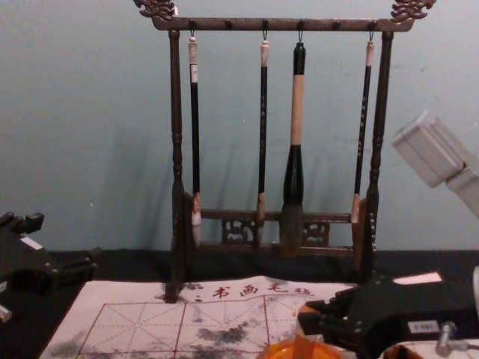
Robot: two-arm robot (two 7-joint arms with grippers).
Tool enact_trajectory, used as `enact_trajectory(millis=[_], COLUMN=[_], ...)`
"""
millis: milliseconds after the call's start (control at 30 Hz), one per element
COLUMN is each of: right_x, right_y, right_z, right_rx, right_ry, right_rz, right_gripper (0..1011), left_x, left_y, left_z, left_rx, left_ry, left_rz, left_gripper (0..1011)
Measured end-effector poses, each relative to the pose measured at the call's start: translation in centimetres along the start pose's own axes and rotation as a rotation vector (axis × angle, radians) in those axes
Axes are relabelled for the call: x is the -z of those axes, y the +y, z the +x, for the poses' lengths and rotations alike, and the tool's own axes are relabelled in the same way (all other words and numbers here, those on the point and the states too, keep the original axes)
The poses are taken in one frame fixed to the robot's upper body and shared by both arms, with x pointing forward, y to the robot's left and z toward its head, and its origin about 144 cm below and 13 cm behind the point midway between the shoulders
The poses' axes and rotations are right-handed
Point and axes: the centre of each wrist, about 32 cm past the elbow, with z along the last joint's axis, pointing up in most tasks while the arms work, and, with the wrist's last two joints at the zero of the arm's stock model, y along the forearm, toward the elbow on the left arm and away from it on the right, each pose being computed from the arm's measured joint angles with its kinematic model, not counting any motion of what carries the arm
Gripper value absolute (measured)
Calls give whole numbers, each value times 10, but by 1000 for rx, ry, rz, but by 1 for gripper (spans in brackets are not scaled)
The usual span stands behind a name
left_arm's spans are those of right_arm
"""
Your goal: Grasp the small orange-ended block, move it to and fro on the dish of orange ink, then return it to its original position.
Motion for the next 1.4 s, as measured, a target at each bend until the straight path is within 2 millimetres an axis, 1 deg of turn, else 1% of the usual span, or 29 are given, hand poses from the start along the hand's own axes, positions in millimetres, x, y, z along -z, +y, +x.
enact_trajectory(millis=[233, 733, 1067, 1400], right_x=[0, 1, 2, -2], right_y=[-5, -21, -22, -18], right_z=[2, -2, -6, -11], right_rx=[13, 7, -18, -58], right_ry=[3, 0, 1, -4], right_rz=[-6, -25, -30, -25], right_gripper=[71, 71, 71, 71], left_x=[0, 0, 0, 0], left_y=[0, 0, 0, 0], left_z=[0, 0, 0, 0], left_rx=[0, 0, 0, 0], left_ry=[0, 0, 0, 0], left_rz=[0, 0, 0, 0], left_gripper=[1001, 1001, 1001, 1001])
